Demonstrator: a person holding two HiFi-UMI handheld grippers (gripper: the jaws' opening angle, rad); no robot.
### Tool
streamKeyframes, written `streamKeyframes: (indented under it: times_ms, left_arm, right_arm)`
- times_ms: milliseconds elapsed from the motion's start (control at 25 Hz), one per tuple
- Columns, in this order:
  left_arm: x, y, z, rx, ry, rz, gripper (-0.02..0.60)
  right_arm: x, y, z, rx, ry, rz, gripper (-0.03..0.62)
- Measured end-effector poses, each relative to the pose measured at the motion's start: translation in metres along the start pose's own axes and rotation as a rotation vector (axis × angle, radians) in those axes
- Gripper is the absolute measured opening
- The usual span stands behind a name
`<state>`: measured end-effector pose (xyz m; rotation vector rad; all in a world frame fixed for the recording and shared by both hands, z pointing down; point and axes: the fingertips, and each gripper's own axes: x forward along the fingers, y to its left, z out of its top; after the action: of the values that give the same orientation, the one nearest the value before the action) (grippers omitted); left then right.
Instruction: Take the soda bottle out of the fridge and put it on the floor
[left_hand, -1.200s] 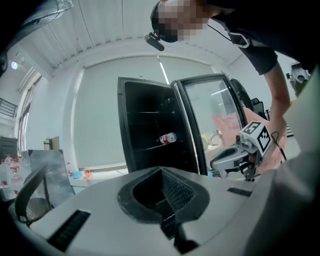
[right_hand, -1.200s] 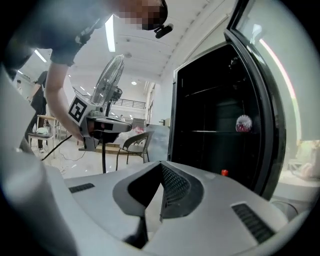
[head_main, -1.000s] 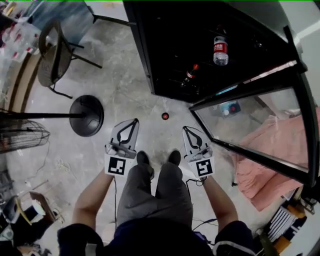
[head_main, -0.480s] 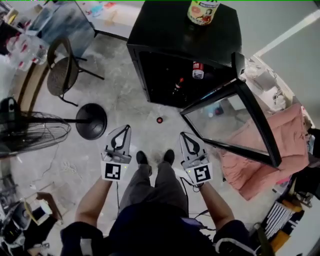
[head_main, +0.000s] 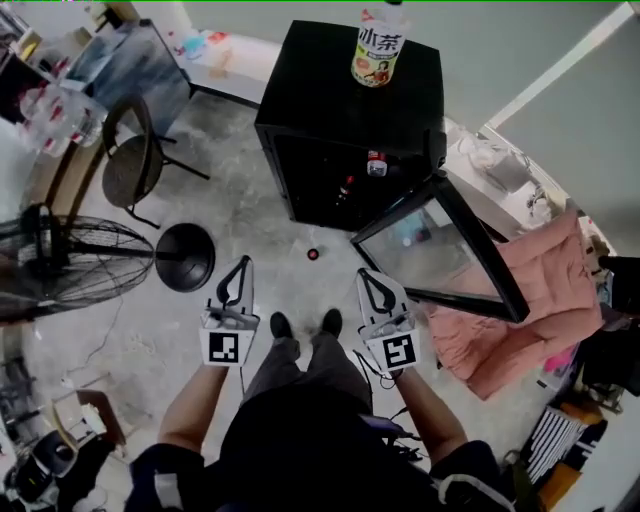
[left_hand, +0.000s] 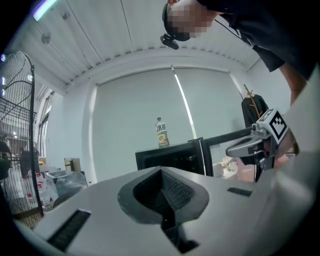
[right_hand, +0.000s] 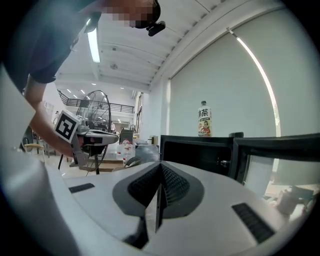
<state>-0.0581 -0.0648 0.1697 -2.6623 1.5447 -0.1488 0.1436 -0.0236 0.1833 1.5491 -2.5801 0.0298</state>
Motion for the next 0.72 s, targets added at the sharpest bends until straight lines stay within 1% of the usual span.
streamKeyframes:
  times_ms: [80, 200, 360, 480, 600, 720]
  left_arm:
    - [-0.005, 0.001, 0.012, 0.006, -0.002, 0.003, 0.021]
    - [-0.014, 0.005, 0.028, -0.020, -0.015, 0.021, 0.021]
    - [-0.023, 0.003, 0.046, -0.016, -0.022, 0.016, 0.021]
    - [-0.030, 0.001, 0.056, -0.001, -0.026, 0.017, 0.021]
    - [-0.037, 0.002, 0.062, -0.001, -0.031, 0.029, 0.021]
    - [-0.045, 0.009, 0.069, -0.001, -0.045, 0.056, 0.021]
  right_arm:
    - [-0.008, -0.002, 0.013, -0.010, 0.009, -0.014, 0.020]
    - [-0.019, -0.004, 0.034, 0.005, 0.006, -0.035, 0.020]
    - [-0.034, -0.002, 0.056, 0.005, -0.005, -0.046, 0.020]
    - [-0.043, 0.000, 0.064, 0.007, -0.009, -0.055, 0.020]
    - [-0.049, 0.000, 0.069, 0.011, -0.008, -0.072, 0.020]
    - [-0.054, 0.003, 0.074, -0.021, -0.013, -0.091, 0.020]
